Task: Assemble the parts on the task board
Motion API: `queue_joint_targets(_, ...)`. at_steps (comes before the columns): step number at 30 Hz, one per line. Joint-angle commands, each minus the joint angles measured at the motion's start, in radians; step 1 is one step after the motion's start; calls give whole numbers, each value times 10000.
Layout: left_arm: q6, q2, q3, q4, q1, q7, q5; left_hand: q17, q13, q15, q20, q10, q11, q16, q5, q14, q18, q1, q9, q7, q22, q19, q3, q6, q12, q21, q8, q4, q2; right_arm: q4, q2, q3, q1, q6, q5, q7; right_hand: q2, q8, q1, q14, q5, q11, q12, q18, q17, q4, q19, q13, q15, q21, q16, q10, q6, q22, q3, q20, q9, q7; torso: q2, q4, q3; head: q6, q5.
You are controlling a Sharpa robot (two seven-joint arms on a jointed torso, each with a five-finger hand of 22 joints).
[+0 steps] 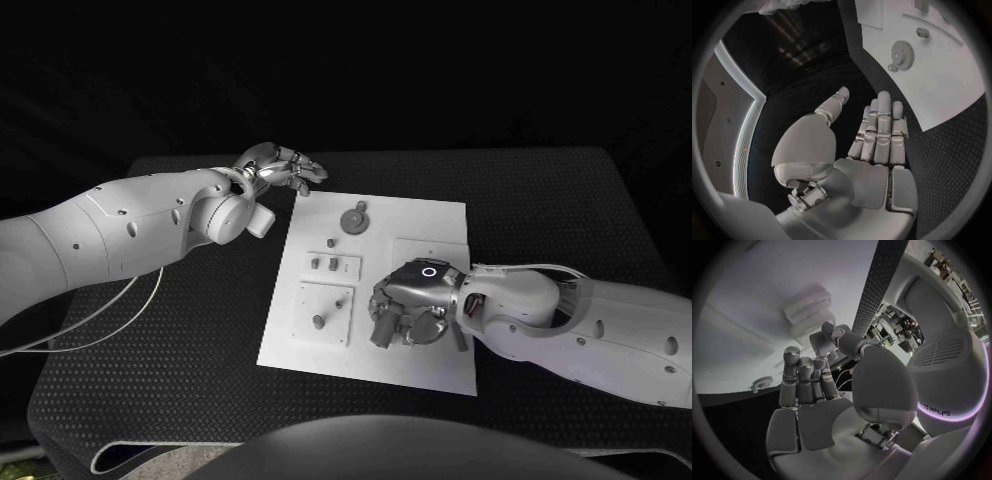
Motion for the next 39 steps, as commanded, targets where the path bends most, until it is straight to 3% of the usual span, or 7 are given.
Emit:
queue_joint_targets(1,126,19,6,14,7,55,7,18,-10,38,-6,0,50,-43,-62,-33,68,-89,-9,13,71,53,1,-68,7,-50,-15,64,-2,-37,29,1,-3,-92,-510,-102,100,209,6,26,18,-7,15,87,-14,14,-46,-11,3,43,5,25,493,91,98,-37,167,-81,0,0,1,1,3)
queue_joint_targets(12,124,18,6,7,7,51,6,20,-13,39,-4,-4,51,-45,-62,-33,68,-90,-10,16,74,54,-1,-75,8,-54,-16,65,-2,-156,194,0,-12,-188,-1031,-175,94,200,58,10,19,-12,16,87,-22,-63,-76,-17,2,41,-4,22,483,94,123,-39,167,-76,5,7,1,1,2)
queue_joint_targets(23,135,8,6,12,7,38,5,23,-16,40,-3,-7,52,-47,-63,-33,68,-91,-11,19,78,55,-3,-82,9,-58,-17,66,-4,-375,312,-1,-51,-244,-1310,-250,117,96,410,-110,20,13,-10,87,-39,-360,-220,-34,29,-8,-41,-99,367,85,608,21,120,-35,1,7,-5,1,18)
queue_joint_targets(39,147,14,6,-1,7,22,-6,27,-21,42,-1,-13,54,-50,-63,-34,70,-93,-15,25,83,56,-7,-102,9,-64,-23,65,-10,-363,352,-1,-104,-154,-1210,-164,30,43,602,-183,19,51,19,87,-29,-409,-284,-16,60,7,-21,-190,309,102,884,67,93,-14,-2,1,-3,1,16)
